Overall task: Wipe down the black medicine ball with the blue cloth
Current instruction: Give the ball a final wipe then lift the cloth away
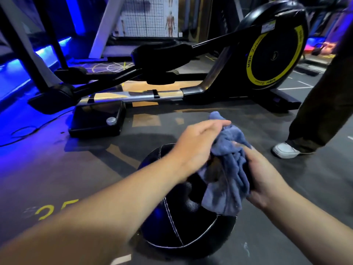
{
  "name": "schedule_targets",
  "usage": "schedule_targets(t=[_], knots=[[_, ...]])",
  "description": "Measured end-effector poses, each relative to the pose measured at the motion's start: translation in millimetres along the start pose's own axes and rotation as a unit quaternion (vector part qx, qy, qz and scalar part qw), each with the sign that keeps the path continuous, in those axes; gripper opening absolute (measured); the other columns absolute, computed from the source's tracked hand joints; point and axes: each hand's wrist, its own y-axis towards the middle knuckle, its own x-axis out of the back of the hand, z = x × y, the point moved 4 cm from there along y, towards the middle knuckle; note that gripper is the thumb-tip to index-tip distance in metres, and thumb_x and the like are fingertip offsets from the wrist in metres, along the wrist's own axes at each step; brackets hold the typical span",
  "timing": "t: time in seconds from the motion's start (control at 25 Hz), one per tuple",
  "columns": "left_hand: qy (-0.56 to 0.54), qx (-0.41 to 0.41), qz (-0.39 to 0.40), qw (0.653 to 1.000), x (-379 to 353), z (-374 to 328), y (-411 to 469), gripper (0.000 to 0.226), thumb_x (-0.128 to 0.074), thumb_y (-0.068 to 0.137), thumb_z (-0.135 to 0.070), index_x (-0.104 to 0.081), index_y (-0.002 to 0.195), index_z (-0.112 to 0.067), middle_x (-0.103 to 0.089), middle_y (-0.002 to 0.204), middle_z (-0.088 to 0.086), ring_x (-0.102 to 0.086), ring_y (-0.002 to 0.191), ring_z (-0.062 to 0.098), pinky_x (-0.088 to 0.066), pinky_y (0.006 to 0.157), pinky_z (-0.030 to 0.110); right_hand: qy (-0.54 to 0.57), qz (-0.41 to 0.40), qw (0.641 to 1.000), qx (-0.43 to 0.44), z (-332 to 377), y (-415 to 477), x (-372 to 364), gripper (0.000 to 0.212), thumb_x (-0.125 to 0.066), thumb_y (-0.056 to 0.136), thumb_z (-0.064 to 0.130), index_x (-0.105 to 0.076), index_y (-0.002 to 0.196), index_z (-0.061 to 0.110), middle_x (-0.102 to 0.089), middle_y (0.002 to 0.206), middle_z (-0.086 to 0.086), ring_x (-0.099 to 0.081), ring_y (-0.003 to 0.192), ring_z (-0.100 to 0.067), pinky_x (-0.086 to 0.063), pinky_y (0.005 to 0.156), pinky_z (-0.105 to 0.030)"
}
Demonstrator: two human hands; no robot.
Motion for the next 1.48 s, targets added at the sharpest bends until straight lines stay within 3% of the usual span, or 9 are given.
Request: schedule_targets(t=[0.12, 0.2, 0.32, 0.44, 0.8, 0.96, 1.24, 1.4, 1.48], knots=[[0.277, -0.053, -0.094, 0.955, 66.2, 18.6, 7.3, 0.03, -0.044, 0.098, -0.035, -0.071, 0.109, -0.027, -0.071, 0.111, -0.005, -0.069, 0.099, 0.015, -0.052, 0.091, 0.036, -0.095, -0.104, 0.987, 0.075, 8.7, 14.0, 42.3, 0.027, -0.055, 0.091, 0.003, -0.064, 0.116, 0.005, -0.07, 0.102, -0.021, -0.07, 0.087, -0.027, -0.058, 0.072, -0.032], [0.4, 0.056, -0.07, 0.912, 100.3, 58.4, 3.8, 0.039, -0.037, 0.099, -0.047, -0.059, 0.128, -0.033, -0.06, 0.134, -0.003, -0.053, 0.125, 0.018, -0.037, 0.102, 0.03, -0.198, -0.147, 0.957, 0.15, 17.4, 16.0, 52.1, 0.024, -0.058, 0.094, 0.006, -0.071, 0.109, 0.021, -0.074, 0.106, -0.008, -0.069, 0.095, -0.018, -0.056, 0.082, -0.028], [0.427, 0.108, 0.033, 0.897, 98.2, 115.0, 0.8, 0.055, -0.027, 0.098, -0.057, -0.027, 0.15, -0.037, -0.019, 0.161, -0.005, -0.014, 0.149, 0.016, -0.011, 0.121, 0.047, -0.467, -0.063, 0.862, 0.189, 6.4, 18.7, 37.8, 0.032, -0.068, 0.089, 0.008, -0.07, 0.107, 0.035, -0.07, 0.102, 0.024, -0.061, 0.092, 0.017, -0.045, 0.085, -0.005], [0.443, 0.072, 0.006, 0.894, 88.0, 128.8, -4.6, 0.055, -0.022, 0.097, -0.058, -0.01, 0.15, -0.048, -0.002, 0.164, -0.008, 0.001, 0.15, 0.016, -0.002, 0.12, 0.053, -0.595, 0.042, 0.792, 0.13, -19.1, 24.7, 35.2, 0.04, -0.068, 0.089, 0.029, -0.06, 0.126, 0.042, -0.065, 0.118, 0.029, -0.058, 0.11, 0.012, -0.044, 0.097, -0.016], [0.488, 0.013, -0.033, 0.872, 66.9, 133.7, -26.3, 0.06, -0.007, 0.082, -0.072, -0.013, 0.141, -0.063, -0.005, 0.162, -0.014, 0.001, 0.149, 0.01, -0.005, 0.12, 0.05, -0.493, -0.131, 0.855, 0.092, -11.6, 68.2, 74.7, 0.018, -0.063, 0.088, 0.011, -0.072, 0.083, 0.026, -0.072, 0.082, 0.008, -0.062, 0.083, -0.007, -0.047, 0.071, -0.013], [0.508, 0.008, -0.05, 0.86, 54.2, 132.7, -31.3, 0.072, 0.005, 0.079, -0.076, -0.001, 0.147, -0.055, -0.001, 0.163, -0.014, 0.003, 0.149, 0.009, -0.002, 0.12, 0.048, -0.538, -0.106, 0.831, 0.094, -16.9, 69.0, 61.4, 0.014, -0.064, 0.081, 0.026, -0.072, 0.086, 0.036, -0.074, 0.089, 0.007, -0.064, 0.086, -0.009, -0.048, 0.086, -0.027], [0.243, 0.098, -0.106, 0.959, 57.9, 122.7, 12.9, 0.071, -0.021, 0.087, -0.07, -0.026, 0.15, -0.038, -0.032, 0.156, -0.007, -0.018, 0.147, 0.008, 0.0, 0.12, 0.036, -0.705, 0.126, 0.596, 0.363, -66.5, -8.2, -2.9, 0.036, -0.07, 0.08, 0.03, -0.068, 0.114, 0.017, -0.07, 0.119, -0.001, -0.056, 0.12, -0.013, -0.036, 0.109, -0.026], [0.365, 0.079, -0.059, 0.926, 71.5, 130.6, 16.1, 0.061, -0.038, 0.095, -0.058, -0.024, 0.151, -0.038, -0.023, 0.16, -0.006, -0.011, 0.149, 0.01, -0.002, 0.12, 0.048, -0.767, 0.249, 0.424, 0.412, -103.0, -40.0, 26.7, 0.035, -0.053, 0.089, 0.033, -0.059, 0.122, 0.023, -0.06, 0.132, 0.0, -0.054, 0.127, -0.02, -0.024, 0.119, -0.034], [0.407, 0.059, -0.036, 0.911, 72.7, 134.0, 13.4, 0.063, -0.036, 0.092, -0.063, -0.021, 0.15, -0.043, -0.013, 0.162, -0.012, -0.004, 0.149, 0.008, 0.003, 0.119, 0.052, -0.737, 0.266, 0.422, 0.456, -92.3, -49.6, 41.8, 0.033, -0.041, 0.1, 0.026, -0.064, 0.123, 0.019, -0.059, 0.137, -0.006, -0.051, 0.132, -0.024, -0.033, 0.115, -0.039]])
